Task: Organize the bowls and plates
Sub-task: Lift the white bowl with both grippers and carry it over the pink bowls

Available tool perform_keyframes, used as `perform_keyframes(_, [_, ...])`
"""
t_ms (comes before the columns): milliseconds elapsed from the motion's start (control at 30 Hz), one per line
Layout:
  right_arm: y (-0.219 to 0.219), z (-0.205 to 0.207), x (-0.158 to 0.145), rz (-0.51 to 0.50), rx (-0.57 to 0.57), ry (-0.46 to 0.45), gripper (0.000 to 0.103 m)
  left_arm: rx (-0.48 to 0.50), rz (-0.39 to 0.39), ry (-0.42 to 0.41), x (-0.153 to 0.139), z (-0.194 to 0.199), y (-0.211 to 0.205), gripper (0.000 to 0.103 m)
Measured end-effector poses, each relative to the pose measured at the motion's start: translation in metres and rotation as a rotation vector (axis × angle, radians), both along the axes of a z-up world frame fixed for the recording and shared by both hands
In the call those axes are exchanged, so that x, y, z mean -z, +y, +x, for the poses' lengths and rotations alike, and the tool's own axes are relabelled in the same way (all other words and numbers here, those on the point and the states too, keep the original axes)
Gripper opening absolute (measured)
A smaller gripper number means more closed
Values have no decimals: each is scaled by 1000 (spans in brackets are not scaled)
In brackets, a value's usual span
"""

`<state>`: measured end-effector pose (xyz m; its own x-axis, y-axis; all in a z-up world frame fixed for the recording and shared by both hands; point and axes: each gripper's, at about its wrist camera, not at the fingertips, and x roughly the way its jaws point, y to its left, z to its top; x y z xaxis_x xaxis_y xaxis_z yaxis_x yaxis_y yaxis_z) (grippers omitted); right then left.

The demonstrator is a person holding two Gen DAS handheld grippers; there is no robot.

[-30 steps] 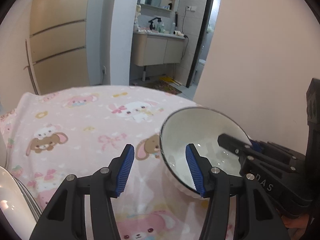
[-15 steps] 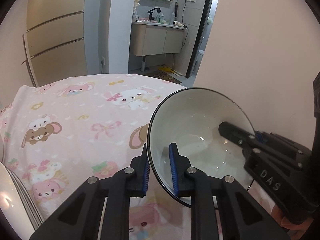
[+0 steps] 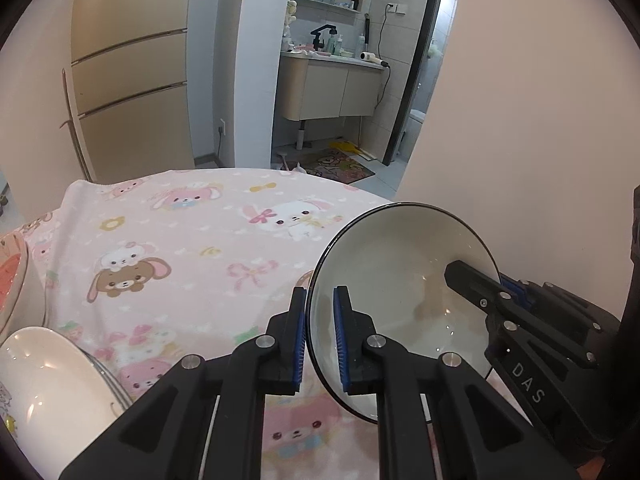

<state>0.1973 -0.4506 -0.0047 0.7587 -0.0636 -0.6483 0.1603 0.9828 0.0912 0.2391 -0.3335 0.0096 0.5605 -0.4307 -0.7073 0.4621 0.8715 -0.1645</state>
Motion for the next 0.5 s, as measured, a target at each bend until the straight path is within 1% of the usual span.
perform_keyframes(100, [6,1,-1,-14,4,23,9,3,10,15,1,0,3,13])
perform_keyframes(200, [5,-2,4,30,-3,49,9,11,12,52,8,0,8,13])
perform_keyframes(267, [3,-4,11,64,-10,75,9,18,20,64,12,-1,9,11])
perform_keyframes(333, [-2,-7,13,92,-12,76,9,22,13,63,12,-1,10,11])
perform_keyframes(400, [-6,-8,12,127,-13,87,9,30,6,89,12,3,10,11])
perform_keyframes(433, [-8,-7,12,145,-19,97,9,40,19,112,14,5,8,11])
perform_keyframes(500, [-10,-4,12,149,-35,131,9,63,19,185,20,13,6,11])
